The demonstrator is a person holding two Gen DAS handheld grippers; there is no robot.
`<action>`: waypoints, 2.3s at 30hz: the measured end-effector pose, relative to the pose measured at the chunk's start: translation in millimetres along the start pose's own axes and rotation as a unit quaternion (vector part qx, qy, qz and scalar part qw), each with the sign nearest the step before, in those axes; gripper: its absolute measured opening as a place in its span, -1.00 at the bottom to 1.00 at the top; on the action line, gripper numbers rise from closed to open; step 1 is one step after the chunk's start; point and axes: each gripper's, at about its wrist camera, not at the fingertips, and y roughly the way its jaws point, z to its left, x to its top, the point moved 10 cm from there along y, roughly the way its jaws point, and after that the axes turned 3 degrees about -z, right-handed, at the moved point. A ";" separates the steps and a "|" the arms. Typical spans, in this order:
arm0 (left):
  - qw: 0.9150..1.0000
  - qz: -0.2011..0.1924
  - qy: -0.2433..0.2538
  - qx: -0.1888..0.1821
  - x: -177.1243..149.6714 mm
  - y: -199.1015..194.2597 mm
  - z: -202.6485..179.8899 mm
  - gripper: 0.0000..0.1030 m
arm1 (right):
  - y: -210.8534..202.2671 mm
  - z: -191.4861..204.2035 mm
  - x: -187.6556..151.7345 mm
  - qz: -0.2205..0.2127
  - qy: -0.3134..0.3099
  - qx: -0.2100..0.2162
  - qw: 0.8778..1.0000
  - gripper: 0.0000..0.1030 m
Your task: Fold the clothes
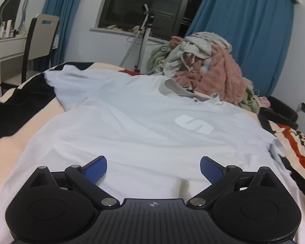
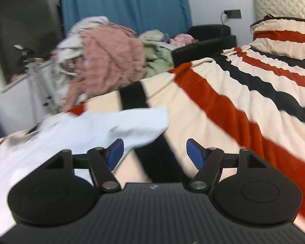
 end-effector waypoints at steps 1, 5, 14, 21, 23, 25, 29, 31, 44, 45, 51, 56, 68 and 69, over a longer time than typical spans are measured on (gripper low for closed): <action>1.000 0.000 0.004 -0.005 0.4 -4.7 -2.8 0.92 | -22.0 10.8 -4.5 0.004 -0.016 0.014 1.000 0.37; 0.999 0.008 0.026 -0.037 -1.5 -28.2 -20.9 0.83 | -112.7 44.1 -9.6 -0.015 -0.060 0.064 0.996 0.35; 0.980 0.048 0.103 -0.165 -41.0 -107.1 -99.1 0.34 | -228.6 24.2 -48.0 -0.028 0.086 0.142 0.986 0.41; 0.935 0.112 0.188 -0.279 -118.8 -148.4 -190.3 0.08 | -255.1 26.8 -50.9 -0.059 0.076 0.157 0.983 0.41; 0.925 0.136 0.192 -0.299 -142.3 -149.3 -206.1 0.02 | -253.0 25.0 -52.4 -0.052 0.080 0.163 0.982 0.41; 0.917 0.156 0.193 -0.312 -160.2 -146.7 -217.2 -0.19 | -251.9 21.4 -52.8 -0.048 0.090 0.165 0.981 0.42; 0.923 0.175 0.184 -0.289 -179.5 -130.9 -219.7 -0.17 | -248.8 17.5 -55.1 -0.040 0.106 0.173 0.978 0.42; 0.928 0.171 0.176 -0.280 -180.7 -128.7 -215.9 -0.06 | -247.0 16.0 -56.4 -0.036 0.114 0.177 0.977 0.42; 0.912 0.176 0.197 -0.315 -186.8 -140.9 -228.5 -0.86 | -241.6 9.8 -60.8 -0.019 0.146 0.196 0.969 0.42; 0.907 0.170 0.209 -0.324 -188.9 -143.0 -237.0 -0.88 | -241.3 9.1 -60.8 -0.019 0.148 0.196 0.969 0.42; 0.882 0.186 0.238 -0.363 -209.0 -146.5 -280.9 -0.89 | -239.7 4.6 -60.3 -0.020 0.157 0.191 0.969 0.42; 0.884 0.184 0.237 -0.358 -208.0 -147.5 -278.6 -0.39 | -238.1 7.0 -61.7 -0.023 0.132 0.176 0.975 0.42; 0.943 0.081 0.210 -0.245 -70.5 -150.1 -191.5 0.85 | -224.8 27.0 -48.3 -0.039 0.049 0.150 0.987 0.41; 0.948 0.071 0.205 -0.234 -58.0 -148.7 -183.9 0.88 | -217.9 31.9 -43.0 -0.040 0.038 0.149 0.987 0.40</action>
